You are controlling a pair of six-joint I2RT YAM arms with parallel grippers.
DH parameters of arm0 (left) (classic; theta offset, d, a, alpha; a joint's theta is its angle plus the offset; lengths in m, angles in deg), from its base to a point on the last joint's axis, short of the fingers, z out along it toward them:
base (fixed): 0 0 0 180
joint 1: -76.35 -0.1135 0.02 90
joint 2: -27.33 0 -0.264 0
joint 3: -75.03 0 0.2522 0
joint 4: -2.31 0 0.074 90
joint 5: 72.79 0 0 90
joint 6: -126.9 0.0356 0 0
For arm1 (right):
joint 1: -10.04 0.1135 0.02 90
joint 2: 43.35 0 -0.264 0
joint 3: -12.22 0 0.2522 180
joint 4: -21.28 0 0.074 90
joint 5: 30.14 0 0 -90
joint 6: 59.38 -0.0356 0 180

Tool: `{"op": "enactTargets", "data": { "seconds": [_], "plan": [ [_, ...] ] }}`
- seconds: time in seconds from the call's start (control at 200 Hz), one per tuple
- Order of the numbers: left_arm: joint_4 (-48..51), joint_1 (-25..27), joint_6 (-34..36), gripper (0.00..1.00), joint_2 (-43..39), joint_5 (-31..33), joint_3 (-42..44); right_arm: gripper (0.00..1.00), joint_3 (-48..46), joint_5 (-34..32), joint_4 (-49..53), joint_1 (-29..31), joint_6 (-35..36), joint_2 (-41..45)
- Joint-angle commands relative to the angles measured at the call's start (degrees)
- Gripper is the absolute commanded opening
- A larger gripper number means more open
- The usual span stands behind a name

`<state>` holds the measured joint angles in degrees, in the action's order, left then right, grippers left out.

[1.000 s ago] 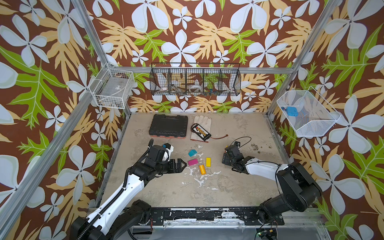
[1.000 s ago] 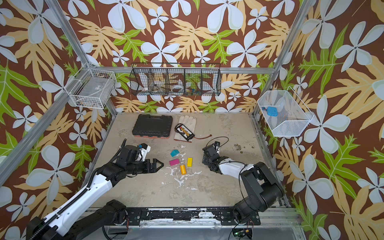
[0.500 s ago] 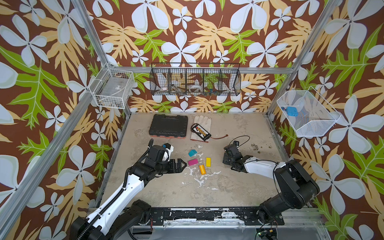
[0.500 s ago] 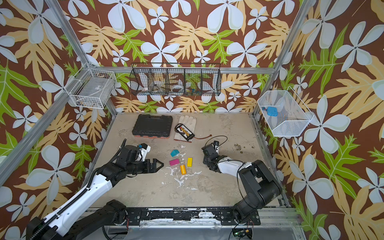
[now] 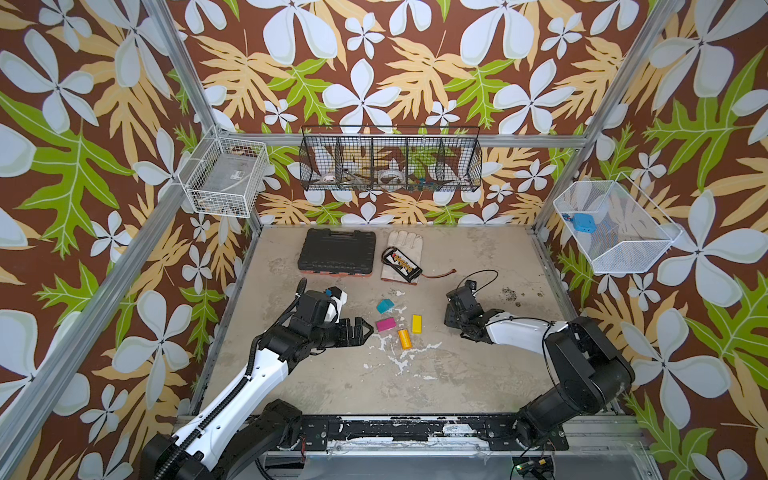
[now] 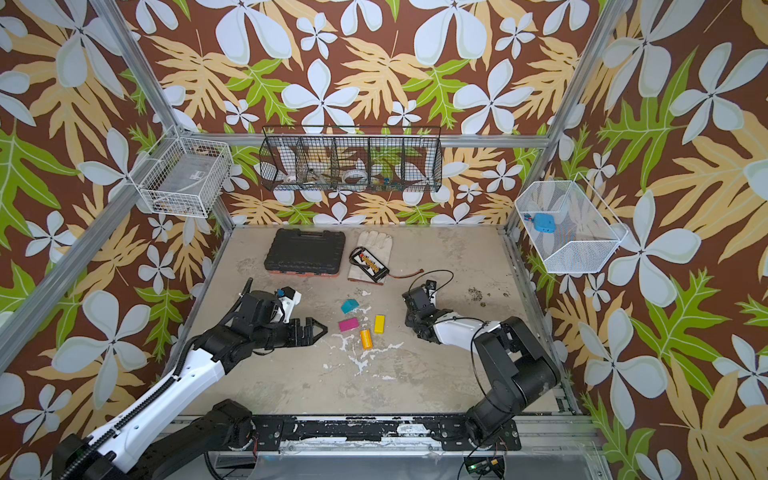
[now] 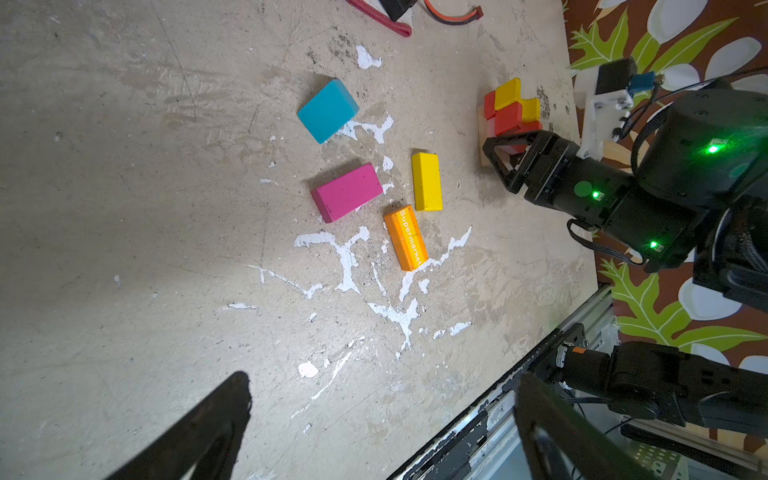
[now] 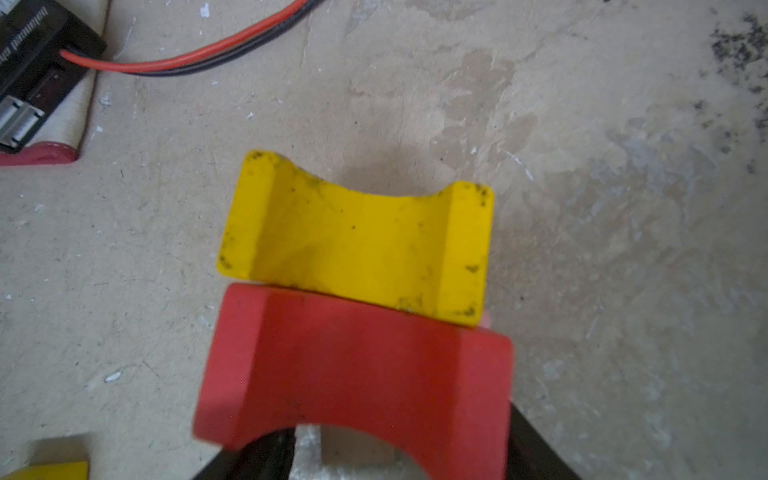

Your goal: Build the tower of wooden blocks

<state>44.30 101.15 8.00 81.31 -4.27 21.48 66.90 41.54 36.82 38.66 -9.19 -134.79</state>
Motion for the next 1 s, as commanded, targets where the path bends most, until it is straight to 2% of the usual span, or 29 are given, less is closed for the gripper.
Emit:
{"op": "enactTargets", "data": {
  "seconds": [0.0, 0.065, 0.265, 0.471, 0.646, 0.876, 0.996],
  "plan": [
    [-1.07, 0.08, -0.45, 1.00, -0.12, -0.22, 0.03, 0.69, -0.05, -0.47, 0.37, 0.03, 0.53, 0.27],
    [-1.08, 0.08, -0.43, 1.00, -0.13, -0.19, 0.02, 0.72, 0.03, -0.46, 0.50, 0.07, 0.57, 0.49],
    [-1.07, 0.08, -0.45, 1.00, -0.11, -0.15, 0.06, 0.91, -0.05, 1.23, 0.56, 0.10, 1.04, 3.45],
    [-1.07, 0.08, -0.44, 1.00, -0.14, -0.15, 0.06, 1.00, -0.15, -0.40, 3.26, 0.06, 0.11, 10.54],
    [-1.07, 0.14, -0.45, 1.00, -0.23, -0.15, 0.06, 1.00, 2.26, -2.50, 3.89, 0.04, -0.35, 11.52],
    [-1.07, 0.16, -0.45, 1.00, -0.21, -0.15, 0.06, 1.00, 9.90, -5.34, 6.71, -0.14, 0.57, 5.03],
    [-1.11, 0.21, -0.45, 1.00, -0.23, -0.15, 0.06, 1.00, 10.93, -5.94, 7.10, -0.99, 0.70, 3.01]
  ]
}}
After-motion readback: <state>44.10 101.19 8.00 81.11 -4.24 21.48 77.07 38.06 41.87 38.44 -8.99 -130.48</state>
